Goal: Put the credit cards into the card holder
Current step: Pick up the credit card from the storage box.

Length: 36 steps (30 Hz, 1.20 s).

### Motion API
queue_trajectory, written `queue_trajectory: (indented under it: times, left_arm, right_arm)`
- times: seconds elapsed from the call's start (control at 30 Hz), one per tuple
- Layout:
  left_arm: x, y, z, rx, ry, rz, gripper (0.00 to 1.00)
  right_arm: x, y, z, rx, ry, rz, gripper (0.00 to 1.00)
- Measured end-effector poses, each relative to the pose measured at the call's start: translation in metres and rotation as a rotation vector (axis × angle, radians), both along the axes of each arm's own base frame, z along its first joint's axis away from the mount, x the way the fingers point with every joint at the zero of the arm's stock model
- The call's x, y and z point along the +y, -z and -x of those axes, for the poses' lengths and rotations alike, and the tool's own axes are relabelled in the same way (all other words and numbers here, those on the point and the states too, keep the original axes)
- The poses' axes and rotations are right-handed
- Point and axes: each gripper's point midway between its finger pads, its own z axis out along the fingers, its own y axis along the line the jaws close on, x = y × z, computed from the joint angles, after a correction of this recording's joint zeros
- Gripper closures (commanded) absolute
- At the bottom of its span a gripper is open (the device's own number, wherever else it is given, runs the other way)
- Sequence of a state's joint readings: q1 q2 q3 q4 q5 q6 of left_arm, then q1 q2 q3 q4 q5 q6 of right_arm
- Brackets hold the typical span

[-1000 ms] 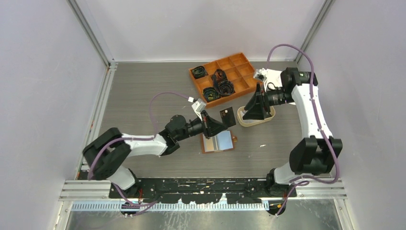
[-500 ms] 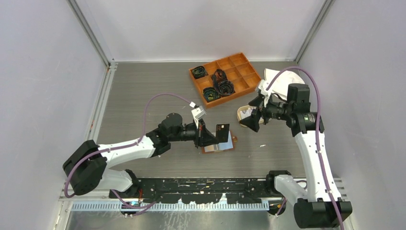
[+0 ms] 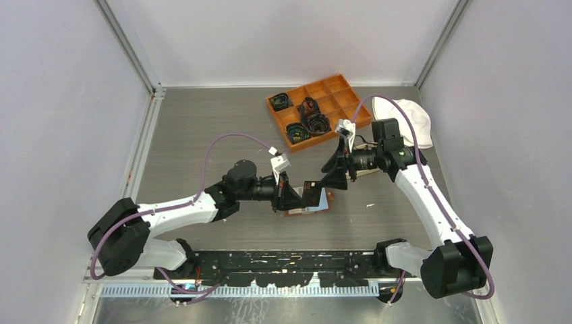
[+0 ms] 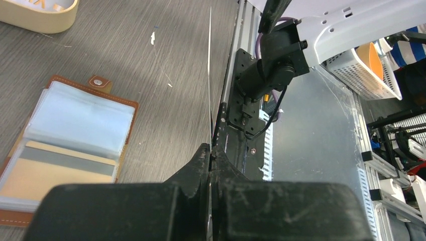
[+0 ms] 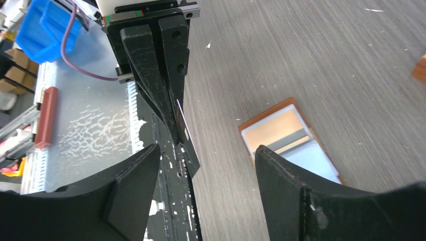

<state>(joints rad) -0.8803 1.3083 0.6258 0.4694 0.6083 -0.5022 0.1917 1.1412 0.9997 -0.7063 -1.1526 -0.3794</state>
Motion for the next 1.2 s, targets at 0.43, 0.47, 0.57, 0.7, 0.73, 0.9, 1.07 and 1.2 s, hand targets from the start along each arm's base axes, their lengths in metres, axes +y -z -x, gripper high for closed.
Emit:
queue_trajectory:
  times: [0.43,0.47,0.57,0.7,0.73,0.9,1.07,1.2]
  left_arm:
    - [0.002,-0.001,-0.001,-0.008,0.011,0.006,1.00]
    - [0.002,-0.001,-0.001,-0.008,0.010,0.006,1.00]
    - [0.002,-0.001,-0.002,-0.008,0.008,0.006,1.00]
    - [0.003,-0.001,-0.003,-0.007,0.005,0.005,0.95]
    - [0.003,0.000,-0.003,-0.004,0.003,0.004,0.86]
    - [0.012,0.003,-0.013,0.011,-0.067,0.000,0.58]
    - [0.037,0.005,-0.020,0.009,-0.199,0.001,0.52]
    - [0.052,0.001,-0.027,0.023,-0.309,-0.005,0.52]
  right_arm:
    - [0.010,0.010,0.008,0.081,-0.055,-0.006,0.68]
    - [0.010,0.010,0.008,0.081,-0.058,-0.006,0.72]
    - [0.012,0.011,0.011,0.082,-0.073,-0.007,0.86]
    - [0.013,0.010,0.016,0.084,-0.095,-0.017,0.99]
    - [0.013,0.009,0.017,0.083,-0.100,-0.018,0.99]
    - [0.013,0.012,0.018,0.099,-0.103,-0.008,0.99]
    - [0.011,0.028,0.009,0.158,-0.061,0.042,0.99]
    - [0.008,0.057,-0.010,0.264,0.027,0.130,0.99]
